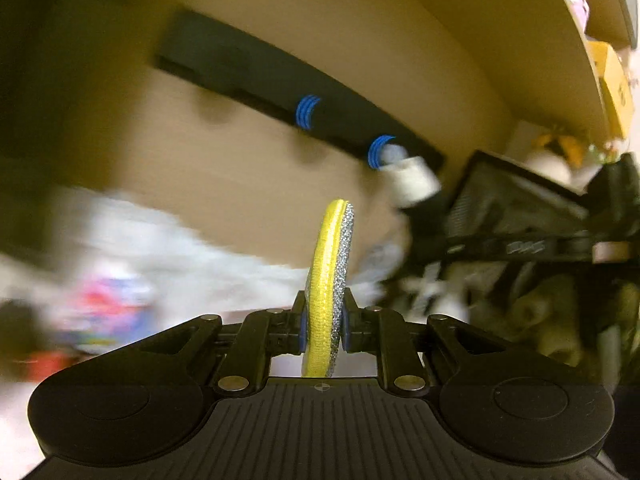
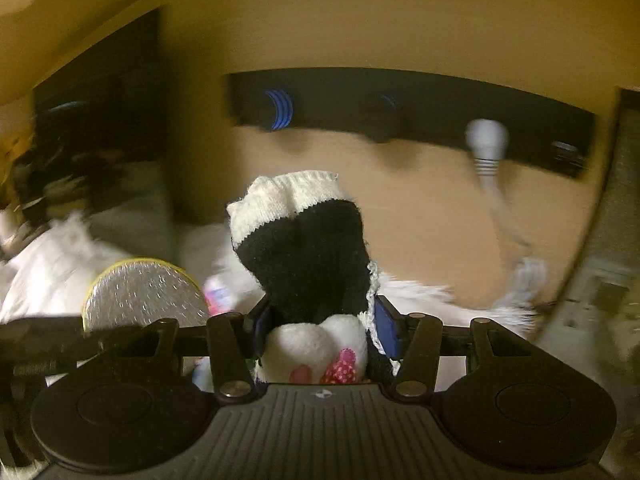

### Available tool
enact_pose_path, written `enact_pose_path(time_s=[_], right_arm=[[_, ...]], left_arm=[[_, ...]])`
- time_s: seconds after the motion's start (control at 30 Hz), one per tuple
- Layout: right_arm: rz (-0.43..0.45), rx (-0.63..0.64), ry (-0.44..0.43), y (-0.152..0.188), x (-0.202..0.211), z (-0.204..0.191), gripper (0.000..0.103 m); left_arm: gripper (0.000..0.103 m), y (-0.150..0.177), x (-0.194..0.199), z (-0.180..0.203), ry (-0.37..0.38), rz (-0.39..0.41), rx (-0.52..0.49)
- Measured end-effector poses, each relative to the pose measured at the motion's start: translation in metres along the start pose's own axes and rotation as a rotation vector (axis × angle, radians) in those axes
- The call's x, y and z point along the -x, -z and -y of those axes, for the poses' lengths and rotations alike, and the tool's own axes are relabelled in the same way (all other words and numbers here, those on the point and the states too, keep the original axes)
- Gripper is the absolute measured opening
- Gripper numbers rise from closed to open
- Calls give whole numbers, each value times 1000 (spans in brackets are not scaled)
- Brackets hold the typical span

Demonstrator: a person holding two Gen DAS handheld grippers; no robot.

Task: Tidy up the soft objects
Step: 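Drop the sponge into the pink box with left tool while right tool drops bunny plush there, then grasp the red-and-white rocket toy with the left tool while the right tool grasps the Kleenex pack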

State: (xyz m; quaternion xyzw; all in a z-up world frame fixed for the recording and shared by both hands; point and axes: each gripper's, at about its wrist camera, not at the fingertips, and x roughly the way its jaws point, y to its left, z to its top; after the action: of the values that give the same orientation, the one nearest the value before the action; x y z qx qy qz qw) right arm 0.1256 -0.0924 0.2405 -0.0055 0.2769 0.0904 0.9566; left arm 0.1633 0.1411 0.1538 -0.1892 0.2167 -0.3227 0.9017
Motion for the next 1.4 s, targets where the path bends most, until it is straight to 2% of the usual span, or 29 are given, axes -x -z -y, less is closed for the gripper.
enact_pose_path(time_s=[0.03,0.07,0.13,0.17,0.23,0.3,0.37,0.47,0.57,0.67,0.77,0.83,0.97,1.17,1.23,1.3,1.33,1.4], right_arm=[[-18,-19,9,-5,-6,11,57],[-50,-36,19,-9,-15,22,65],[-152,-75,47,-14,-41,46,73],[-192,-91,69,-13,-52,54,73],[-223,-94,130,-2,-66,64,73],[-208,-70,149,19,-61,62,74],[-198,-53,112,46,-51,59,76],[-205,-28,-1,93,-40,48,77],[-261,-11,-59,135,-47,30,77],[-324,-35,-121,163,-62,14,77],[-329,-20,-114,169,-79,-1,77],[-324,-14,-109,168,-88,-10,77],[-305,-3,-115,160,-97,-24,79],[-274,8,-106,154,-116,-50,79],[-264,27,-93,152,-116,-58,79],[-246,54,-89,150,-111,-66,82],[-228,73,-89,149,-106,-70,86],[-188,106,-77,149,-99,-77,88]], left_arm=[[21,0,-28,2,21,-39,55],[22,2,-56,1,10,-107,98],[22,15,-102,1,-78,-245,129],[22,23,-116,1,-133,-278,114],[22,36,-123,-1,-203,-275,91],[22,45,-114,-6,-216,-256,130],[22,48,-100,-11,-228,-242,149],[22,52,-67,-10,-284,-204,92],[22,66,-31,-8,-351,-191,26],[22,82,-4,-9,-454,-183,-84],[22,89,22,-17,-572,-176,-163],[22,88,36,-28,-647,-162,-175],[22,78,60,-64,-743,-144,-69],[23,69,48,-108,-751,-245,-23],[32,70,42,-115,-723,-243,-30],[36,71,37,-117,-700,-245,-49],[38,71,34,-118,-681,-254,-56],[34,75,25,-125,-665,-319,-38]])
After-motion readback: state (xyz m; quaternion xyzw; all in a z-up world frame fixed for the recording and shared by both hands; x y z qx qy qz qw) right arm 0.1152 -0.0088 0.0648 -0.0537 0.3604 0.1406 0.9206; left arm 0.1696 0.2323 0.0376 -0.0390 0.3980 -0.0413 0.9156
